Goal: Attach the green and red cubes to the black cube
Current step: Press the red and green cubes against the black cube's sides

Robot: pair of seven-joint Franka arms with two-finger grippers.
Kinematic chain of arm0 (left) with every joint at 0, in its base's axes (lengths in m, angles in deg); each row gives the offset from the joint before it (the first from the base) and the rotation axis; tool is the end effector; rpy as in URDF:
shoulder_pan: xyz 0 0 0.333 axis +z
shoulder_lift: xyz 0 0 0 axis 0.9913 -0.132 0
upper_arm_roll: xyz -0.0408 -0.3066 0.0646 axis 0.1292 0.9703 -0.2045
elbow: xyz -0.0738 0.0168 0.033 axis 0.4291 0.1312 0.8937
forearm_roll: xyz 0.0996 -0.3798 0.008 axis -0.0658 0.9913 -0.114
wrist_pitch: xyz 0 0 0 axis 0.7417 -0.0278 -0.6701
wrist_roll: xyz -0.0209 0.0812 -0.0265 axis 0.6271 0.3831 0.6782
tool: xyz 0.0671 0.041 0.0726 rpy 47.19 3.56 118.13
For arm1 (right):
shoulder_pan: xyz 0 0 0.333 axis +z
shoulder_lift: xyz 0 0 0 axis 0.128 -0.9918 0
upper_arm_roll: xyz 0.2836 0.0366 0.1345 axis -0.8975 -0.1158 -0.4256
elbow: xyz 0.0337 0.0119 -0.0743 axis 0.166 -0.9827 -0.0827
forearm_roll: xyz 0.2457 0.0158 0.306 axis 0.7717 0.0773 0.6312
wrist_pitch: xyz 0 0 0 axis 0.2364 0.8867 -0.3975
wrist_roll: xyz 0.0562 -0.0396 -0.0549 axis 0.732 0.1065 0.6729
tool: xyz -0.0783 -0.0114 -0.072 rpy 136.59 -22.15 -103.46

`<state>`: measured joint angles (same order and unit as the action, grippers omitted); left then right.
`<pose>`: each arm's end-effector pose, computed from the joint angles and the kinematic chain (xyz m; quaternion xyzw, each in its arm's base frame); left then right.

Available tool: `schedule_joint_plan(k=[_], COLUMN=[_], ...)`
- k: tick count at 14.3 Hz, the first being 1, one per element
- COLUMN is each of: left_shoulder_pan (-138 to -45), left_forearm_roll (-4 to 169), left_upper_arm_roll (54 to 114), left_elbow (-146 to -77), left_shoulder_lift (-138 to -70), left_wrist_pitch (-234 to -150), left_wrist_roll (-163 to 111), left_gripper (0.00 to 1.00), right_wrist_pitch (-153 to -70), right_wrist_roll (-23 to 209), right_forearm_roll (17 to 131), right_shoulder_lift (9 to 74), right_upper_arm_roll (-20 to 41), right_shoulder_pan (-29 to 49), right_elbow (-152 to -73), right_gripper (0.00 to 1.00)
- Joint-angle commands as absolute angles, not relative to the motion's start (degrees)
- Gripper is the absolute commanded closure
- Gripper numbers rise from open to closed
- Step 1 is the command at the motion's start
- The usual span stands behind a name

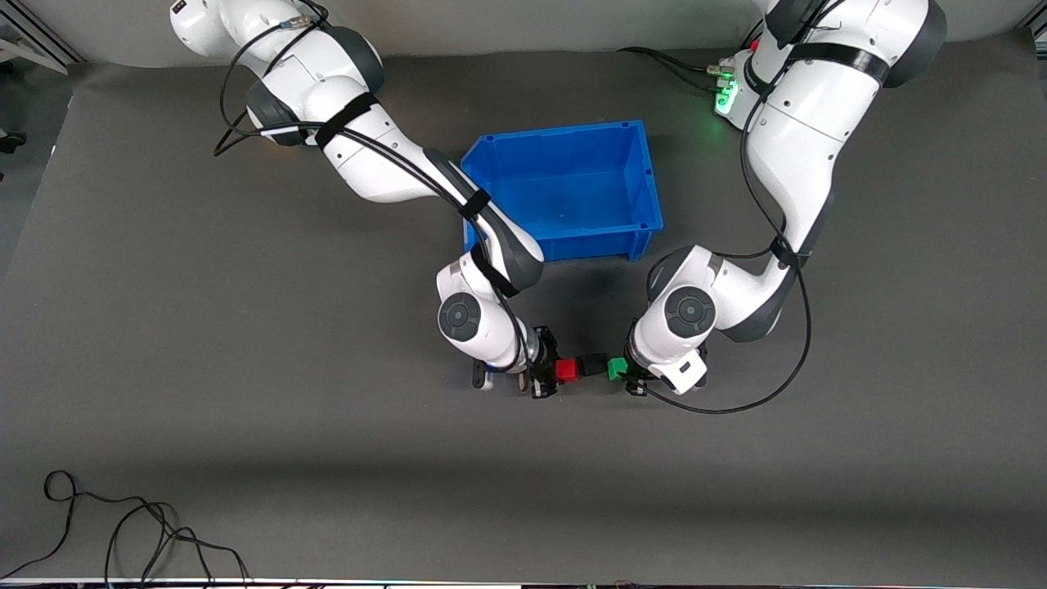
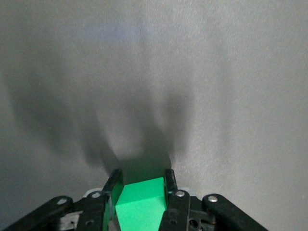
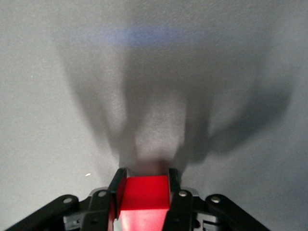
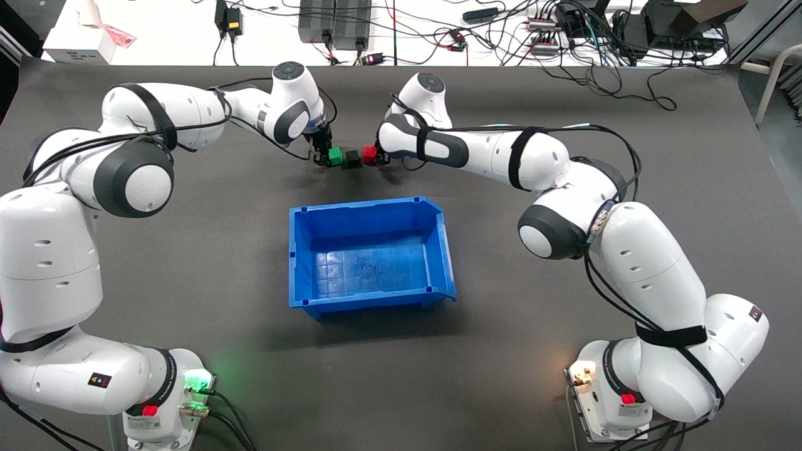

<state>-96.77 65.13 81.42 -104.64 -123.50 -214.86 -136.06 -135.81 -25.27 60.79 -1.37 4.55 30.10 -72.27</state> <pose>0.6182 -0.3258 0.1815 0.7336 0.6770 -0.0327 0.0490 0.6298 0.4911 0.1559 -0.6802 0.7042 0.1222 0.1631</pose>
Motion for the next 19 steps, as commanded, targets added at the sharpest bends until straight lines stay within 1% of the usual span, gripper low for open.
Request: schedule_joint_plan(k=[1, 5, 6, 7, 8, 11, 12, 13, 14, 15, 18, 19], left_shoulder_pan=[-98.68, -98.76, -98.76, -98.85, -99.37, -99.56, -99.47, -99.21, -98.86, -98.24, -95.35, -93.94], left_forearm_roll=[64.52, 64.43, 64.35, 64.0, 62.52, 61.97, 61.97, 61.97, 61.97, 61.8, 61.88, 61.89], left_upper_arm_roll=[80.68, 80.68, 80.68, 80.59, 80.59, 80.59, 80.59, 80.59, 80.59, 80.59, 80.68, 80.77], left_elbow=[-103.37, -103.37, -103.37, -103.37, -103.37, -103.37, -103.37, -103.28, -102.85, -101.97, -97.24, -95.13], left_shoulder_lift=[-125.83, -126.01, -125.92, -125.92, -125.92, -125.84, -125.57, -125.22, -124.52, -124.17, -122.23, -122.06], left_wrist_pitch=[-213.9, -212.5, -212.41, -212.41, -212.23, -211.36, -210.83, -209.52, -208.03, -206.53, -201.0, -199.24], left_wrist_roll=[-137.51, -138.21, -138.21, -138.04, -138.12, -138.13, -138.13, -138.04, -137.86, -137.6, -134.54, -133.65], left_gripper=[1.0, 1.0, 0.93, 0.25, 0.0, 0.0, 0.0, 0.0, 0.0, 0.0, 0.0, 0.0], right_wrist_pitch=[-136.4, -136.22, -136.22, -136.14, -136.05, -135.78, -135.78, -135.78, -135.78, -135.78, -135.7, -134.39], right_wrist_roll=[-25.68, -26.12, -26.12, -26.12, -26.12, -26.12, -26.03, -26.11, -26.12, -26.12, -26.12, -26.12], right_forearm_roll=[59.98, 60.06, 60.06, 60.06, 60.06, 60.06, 60.06, 59.98, 59.98, 59.98, 60.06, 60.15], right_shoulder_lift=[-3.13, -2.96, -2.96, -2.96, -2.96, -2.87, -2.87, -2.87, -2.78, -2.78, -2.25, -1.64], right_upper_arm_roll=[4.63, 4.1, 4.1, 4.1, 4.1, 4.1, 4.1, 4.19, 4.19, 4.19, 4.19, 4.19], right_shoulder_pan=[30.62, 30.53, 30.53, 30.53, 30.53, 30.53, 30.53, 30.53, 30.53, 30.53, 30.35, 30.09], right_elbow=[-69.56, -69.56, -69.56, -69.56, -69.56, -69.65, -69.65, -69.74, -69.91, -69.83, -69.74, -69.65], right_gripper=[0.88, 0.88, 0.88, 0.88, 0.87, 0.85, 0.7, 0.2, 0.07, 0.01, 0.01, 0.0])
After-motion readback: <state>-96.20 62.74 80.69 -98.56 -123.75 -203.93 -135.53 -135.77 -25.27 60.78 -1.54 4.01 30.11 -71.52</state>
